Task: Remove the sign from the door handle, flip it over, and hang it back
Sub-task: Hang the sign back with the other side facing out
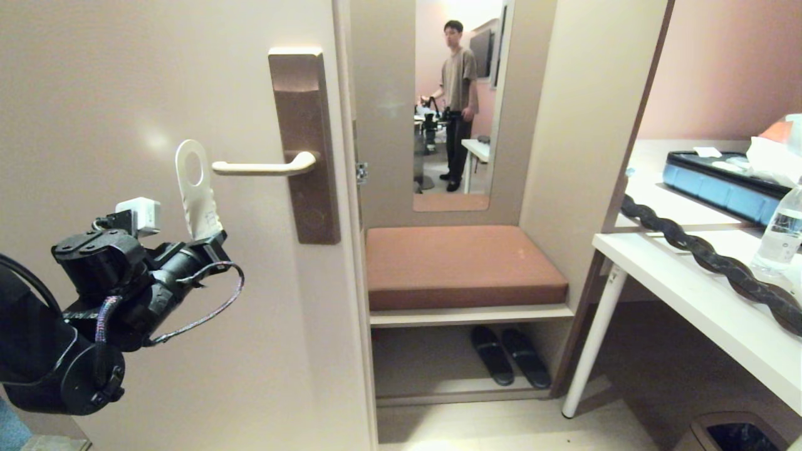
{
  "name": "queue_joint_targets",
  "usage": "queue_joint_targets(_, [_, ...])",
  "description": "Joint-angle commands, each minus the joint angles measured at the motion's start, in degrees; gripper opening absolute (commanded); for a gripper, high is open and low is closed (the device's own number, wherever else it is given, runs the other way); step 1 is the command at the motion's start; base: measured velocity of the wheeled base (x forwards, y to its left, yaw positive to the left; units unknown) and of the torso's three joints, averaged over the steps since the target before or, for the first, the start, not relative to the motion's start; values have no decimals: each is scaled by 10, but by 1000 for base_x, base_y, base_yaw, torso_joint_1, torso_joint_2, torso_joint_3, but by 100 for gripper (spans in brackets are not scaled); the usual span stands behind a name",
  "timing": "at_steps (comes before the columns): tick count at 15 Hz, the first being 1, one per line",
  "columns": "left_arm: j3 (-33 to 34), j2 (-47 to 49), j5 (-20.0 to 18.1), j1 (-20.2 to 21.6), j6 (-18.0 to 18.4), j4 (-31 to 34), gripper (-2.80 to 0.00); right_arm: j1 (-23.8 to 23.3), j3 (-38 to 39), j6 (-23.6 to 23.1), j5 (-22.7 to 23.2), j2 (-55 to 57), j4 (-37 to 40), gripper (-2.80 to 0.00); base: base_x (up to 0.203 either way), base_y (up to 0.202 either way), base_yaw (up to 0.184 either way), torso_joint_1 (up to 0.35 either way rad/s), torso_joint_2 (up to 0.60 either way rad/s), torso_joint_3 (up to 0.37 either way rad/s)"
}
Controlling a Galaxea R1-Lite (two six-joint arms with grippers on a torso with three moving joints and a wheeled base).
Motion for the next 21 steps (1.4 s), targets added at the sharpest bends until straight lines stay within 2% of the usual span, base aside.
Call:
queue_joint_targets(1, [-1, 14, -1, -2, -1, -20, -280, 0, 0, 0, 0, 0, 0, -280, 0, 0, 0, 0, 0, 0])
queue_joint_targets(10, [-8, 18, 0, -31, -1, -21, -280, 1, 0, 0, 0, 0, 0, -280, 0, 0, 0, 0, 0, 0])
queue_joint_targets(16, [-41, 26, 0, -46, 0, -21, -280, 0, 0, 0, 0, 0, 0, -280, 0, 0, 0, 0, 0, 0])
queue_joint_targets(21, [-44, 26, 1, -79, 0, -21, -280, 0, 0, 0, 0, 0, 0, -280, 0, 0, 0, 0, 0, 0])
